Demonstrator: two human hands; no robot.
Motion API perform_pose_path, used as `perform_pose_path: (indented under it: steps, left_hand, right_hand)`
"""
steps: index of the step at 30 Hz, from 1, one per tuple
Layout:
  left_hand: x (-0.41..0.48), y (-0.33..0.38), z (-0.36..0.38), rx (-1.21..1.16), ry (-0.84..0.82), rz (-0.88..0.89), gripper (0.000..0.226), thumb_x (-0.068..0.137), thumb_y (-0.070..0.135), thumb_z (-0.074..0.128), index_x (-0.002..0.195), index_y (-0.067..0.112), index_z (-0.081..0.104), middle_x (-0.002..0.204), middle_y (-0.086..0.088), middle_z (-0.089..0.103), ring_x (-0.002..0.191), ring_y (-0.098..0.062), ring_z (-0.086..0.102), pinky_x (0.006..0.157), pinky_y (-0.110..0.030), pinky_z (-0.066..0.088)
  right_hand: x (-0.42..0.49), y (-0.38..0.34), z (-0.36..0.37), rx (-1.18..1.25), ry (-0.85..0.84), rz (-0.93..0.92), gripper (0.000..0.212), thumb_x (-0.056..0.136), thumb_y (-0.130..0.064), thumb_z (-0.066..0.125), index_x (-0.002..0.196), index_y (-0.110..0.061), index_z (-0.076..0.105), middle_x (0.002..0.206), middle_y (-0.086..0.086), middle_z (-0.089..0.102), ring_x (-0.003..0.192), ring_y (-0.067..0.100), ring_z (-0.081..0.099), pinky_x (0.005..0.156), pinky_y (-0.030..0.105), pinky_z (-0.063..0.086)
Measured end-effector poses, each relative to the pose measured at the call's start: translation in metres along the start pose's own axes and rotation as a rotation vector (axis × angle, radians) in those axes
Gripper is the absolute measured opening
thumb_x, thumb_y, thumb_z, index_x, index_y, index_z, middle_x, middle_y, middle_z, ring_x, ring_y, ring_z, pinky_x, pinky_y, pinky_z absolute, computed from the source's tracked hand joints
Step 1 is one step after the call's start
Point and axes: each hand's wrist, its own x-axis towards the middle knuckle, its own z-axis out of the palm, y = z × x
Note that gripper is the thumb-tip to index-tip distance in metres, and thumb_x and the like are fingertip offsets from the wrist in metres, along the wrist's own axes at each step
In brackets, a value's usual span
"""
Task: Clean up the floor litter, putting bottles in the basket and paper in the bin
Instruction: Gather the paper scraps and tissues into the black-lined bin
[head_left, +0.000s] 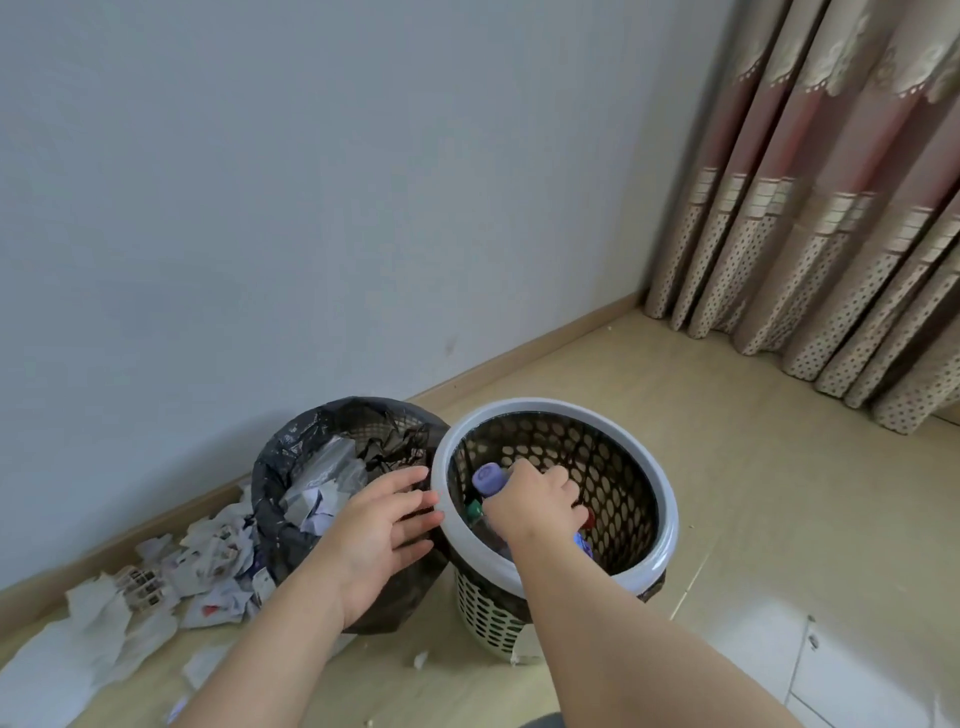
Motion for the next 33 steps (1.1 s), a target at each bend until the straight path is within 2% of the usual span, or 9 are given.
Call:
perform_pose_path:
  steps: [9,11,14,16,19,23,26,29,33]
  left_hand:
    - [0.015,0.011,-0.034,0.192,0.199,0.033,0.021,0.097,0.010,0.045,0.107,0.019,0.061,0.101,-0.005,0.065,0.092,-0.020,0.064,0.079,-0.035,0.050]
    - [0.019,0.017,-0.051,0.287,0.287,0.063,0.019,0.096,0.011,0.047,0.106,0.020,0.060,0.100,-0.004,0.066,0.093,-0.019,0.064,0.082,-0.037,0.051]
    - [0.021,0.018,-0.083,0.406,0.388,0.102,0.017,0.095,0.010,0.048,0.105,0.017,0.059,0.098,-0.007,0.066,0.086,-0.021,0.062,0.069,-0.031,0.048]
    - [0.021,0.012,-0.111,0.481,0.458,0.122,0.017,0.092,0.009,0.050,0.103,0.015,0.061,0.096,-0.010,0.067,0.082,-0.025,0.062,0.071,-0.035,0.048]
    - [0.016,-0.002,-0.151,0.581,0.559,0.084,0.018,0.089,0.010,0.050,0.094,0.023,0.061,0.096,-0.006,0.067,0.087,-0.027,0.064,0.074,-0.036,0.049]
    - [0.007,-0.038,-0.200,0.516,0.690,-0.031,0.021,0.088,0.011,0.049,0.099,0.024,0.061,0.110,-0.005,0.065,0.100,-0.026,0.061,0.082,-0.035,0.047]
    - [0.007,-0.078,-0.227,0.472,0.725,-0.152,0.020,0.089,0.010,0.047,0.099,0.021,0.060,0.108,-0.007,0.064,0.103,-0.028,0.061,0.084,-0.036,0.048]
    - [0.008,-0.124,-0.245,0.442,0.707,-0.266,0.019,0.087,0.007,0.043,0.094,0.018,0.057,0.108,-0.012,0.064,0.097,-0.030,0.061,0.070,-0.029,0.042]
    - [0.014,-0.161,-0.267,0.483,0.743,-0.344,0.020,0.087,0.008,0.041,0.093,0.019,0.057,0.103,-0.011,0.062,0.095,-0.030,0.063,0.067,-0.027,0.040]
  right_hand:
    - [-0.013,-0.048,0.006,0.093,0.018,-0.312,0.032,0.090,-0.028,0.047,0.120,-0.018,0.054,0.125,0.009,0.044,0.117,0.030,0.039,0.100,0.041,0.034]
    - [-0.024,-0.070,0.009,0.179,-0.033,-0.435,0.030,0.090,-0.027,0.047,0.117,-0.018,0.056,0.123,0.008,0.047,0.113,0.028,0.045,0.097,0.042,0.041]
    - [-0.045,-0.097,0.024,0.295,-0.188,-0.557,0.022,0.091,-0.024,0.047,0.106,-0.015,0.060,0.114,0.008,0.059,0.099,0.027,0.057,0.088,0.041,0.050]
    - [-0.055,-0.112,0.040,0.297,-0.294,-0.614,0.021,0.091,-0.023,0.047,0.105,-0.014,0.060,0.107,0.006,0.064,0.096,0.025,0.059,0.084,0.037,0.051]
    - [-0.062,-0.129,0.071,0.309,-0.425,-0.626,0.023,0.091,-0.019,0.045,0.101,-0.008,0.062,0.089,0.008,0.064,0.081,0.025,0.058,0.073,0.033,0.049]
    - [-0.071,-0.147,0.132,0.264,-0.610,-0.567,0.017,0.088,-0.012,0.044,0.071,-0.010,0.047,0.066,0.002,0.047,0.064,0.019,0.043,0.061,0.030,0.039]
    - [-0.073,-0.154,0.180,0.220,-0.709,-0.576,0.011,0.087,-0.013,0.045,0.076,-0.012,0.047,0.076,0.007,0.050,0.072,0.020,0.047,0.070,0.037,0.048]
    - [-0.066,-0.155,0.227,0.168,-0.786,-0.540,0.007,0.086,-0.009,0.045,0.079,-0.010,0.047,0.081,0.003,0.048,0.078,0.022,0.049,0.072,0.033,0.044]
    - [-0.056,-0.149,0.267,0.080,-0.797,-0.519,0.005,0.087,-0.011,0.045,0.085,-0.013,0.049,0.079,0.002,0.051,0.081,0.021,0.048,0.070,0.028,0.040]
